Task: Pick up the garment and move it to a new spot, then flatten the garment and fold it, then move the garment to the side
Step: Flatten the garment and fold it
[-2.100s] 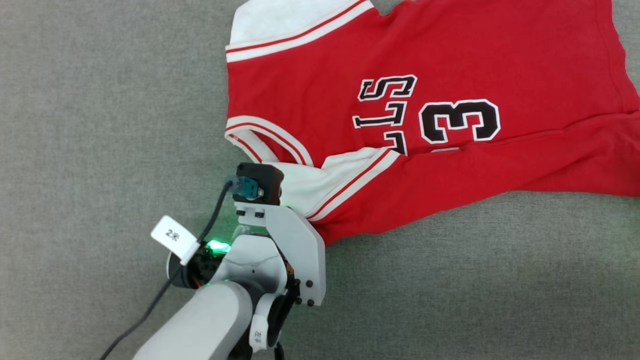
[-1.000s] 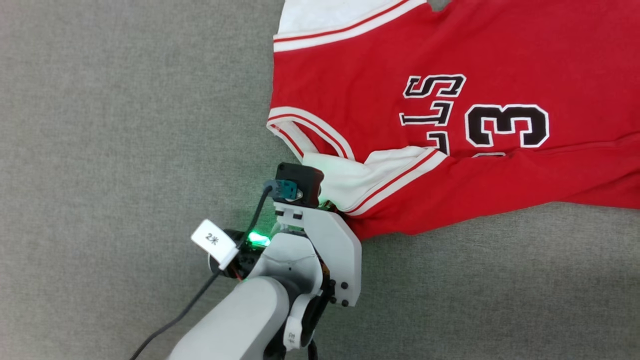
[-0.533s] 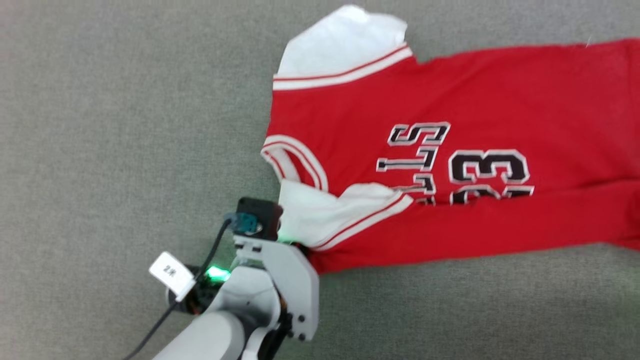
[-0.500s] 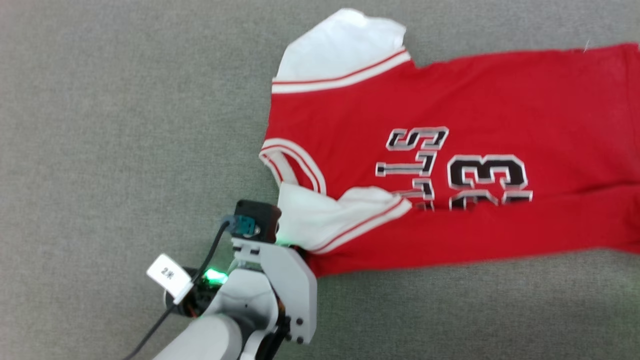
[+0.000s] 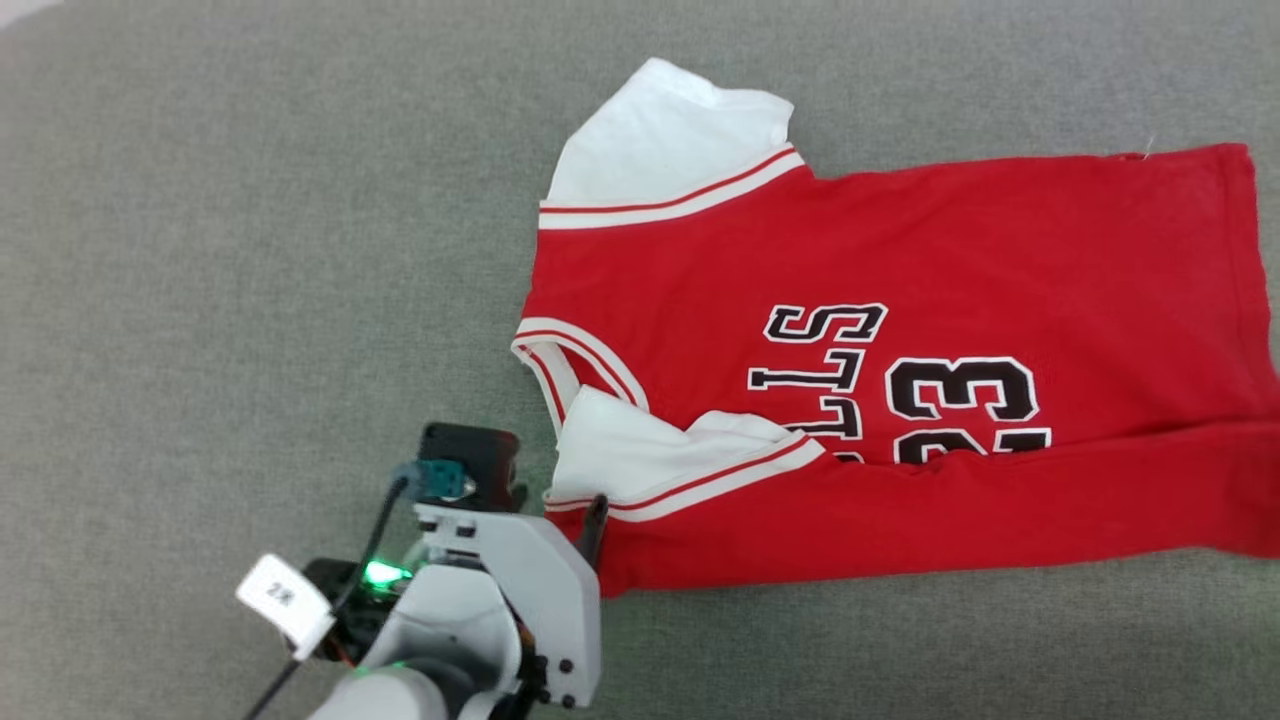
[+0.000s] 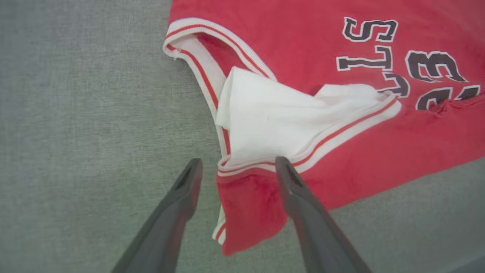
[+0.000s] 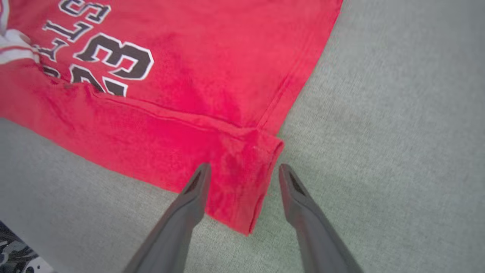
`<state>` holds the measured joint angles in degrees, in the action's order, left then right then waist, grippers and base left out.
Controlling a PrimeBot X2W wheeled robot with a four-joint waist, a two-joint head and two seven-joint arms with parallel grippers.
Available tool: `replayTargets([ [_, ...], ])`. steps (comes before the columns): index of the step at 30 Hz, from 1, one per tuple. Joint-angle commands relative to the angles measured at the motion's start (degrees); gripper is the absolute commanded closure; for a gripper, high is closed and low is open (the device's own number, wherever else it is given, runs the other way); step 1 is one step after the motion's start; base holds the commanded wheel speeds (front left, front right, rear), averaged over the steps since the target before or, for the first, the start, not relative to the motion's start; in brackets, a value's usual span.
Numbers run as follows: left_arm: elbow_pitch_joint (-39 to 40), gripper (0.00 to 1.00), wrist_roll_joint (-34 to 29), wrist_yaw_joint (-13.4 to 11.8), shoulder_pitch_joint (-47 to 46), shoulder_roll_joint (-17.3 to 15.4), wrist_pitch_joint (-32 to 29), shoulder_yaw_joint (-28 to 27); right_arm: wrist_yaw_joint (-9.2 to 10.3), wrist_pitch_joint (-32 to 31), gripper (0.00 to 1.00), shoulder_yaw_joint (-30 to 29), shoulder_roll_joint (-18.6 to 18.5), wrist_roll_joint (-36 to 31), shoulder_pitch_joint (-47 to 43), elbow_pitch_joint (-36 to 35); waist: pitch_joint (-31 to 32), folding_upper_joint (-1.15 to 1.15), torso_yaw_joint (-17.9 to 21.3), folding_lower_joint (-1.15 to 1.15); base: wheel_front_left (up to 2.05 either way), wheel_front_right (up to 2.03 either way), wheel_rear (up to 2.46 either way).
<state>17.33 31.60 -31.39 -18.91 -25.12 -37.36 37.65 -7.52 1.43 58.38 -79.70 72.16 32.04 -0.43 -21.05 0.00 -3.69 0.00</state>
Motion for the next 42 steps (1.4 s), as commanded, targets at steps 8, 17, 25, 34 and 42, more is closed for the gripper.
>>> replayTargets([
  [8, 5.66, 0.00, -3.99, -0.42, -6.23, -3.85, -2.05, -2.10, 0.07, 8.64, 0.00, -4.34, -1.96, -0.13, 0.61, -2.16, 0.50, 0.00, 1.20, 0.00, 0.00, 0.00, 0.00],
  [17, -10.06, 0.00, -4.68, 8.11, -29.80, 2.74, 1.47, -3.69, 0.07, 12.79, 0.00, -8.23, 0.70, -2.13, 1.74, -8.58, -5.47, 0.00, 5.13, 0.00, 0.00, 0.00, 0.00],
  [25, -32.45, 0.00, -6.97, 12.88, -48.65, 4.89, 0.78, -4.07, 0.07, 13.69, 0.00, -11.28, 4.39, -5.40, 3.99, -10.81, -12.20, 0.00, 11.14, 0.00, 0.00, 0.00, 0.00],
  [34, -45.85, 0.00, -4.11, 14.09, -54.36, 5.66, -5.07, -5.16, 0.07, 13.77, 0.00, -16.30, 10.39, -9.03, 5.19, -10.17, -15.66, 0.00, 14.73, 0.00, 0.00, 0.00, 0.00],
  [42, -49.21, 0.00, -3.68, 11.74, -53.40, 4.66, -12.12, -4.34, 0.07, 13.78, 0.00, -18.83, 10.62, -10.47, 3.27, -10.62, -17.00, 0.00, 14.64, 0.00, 0.00, 0.00, 0.00],
])
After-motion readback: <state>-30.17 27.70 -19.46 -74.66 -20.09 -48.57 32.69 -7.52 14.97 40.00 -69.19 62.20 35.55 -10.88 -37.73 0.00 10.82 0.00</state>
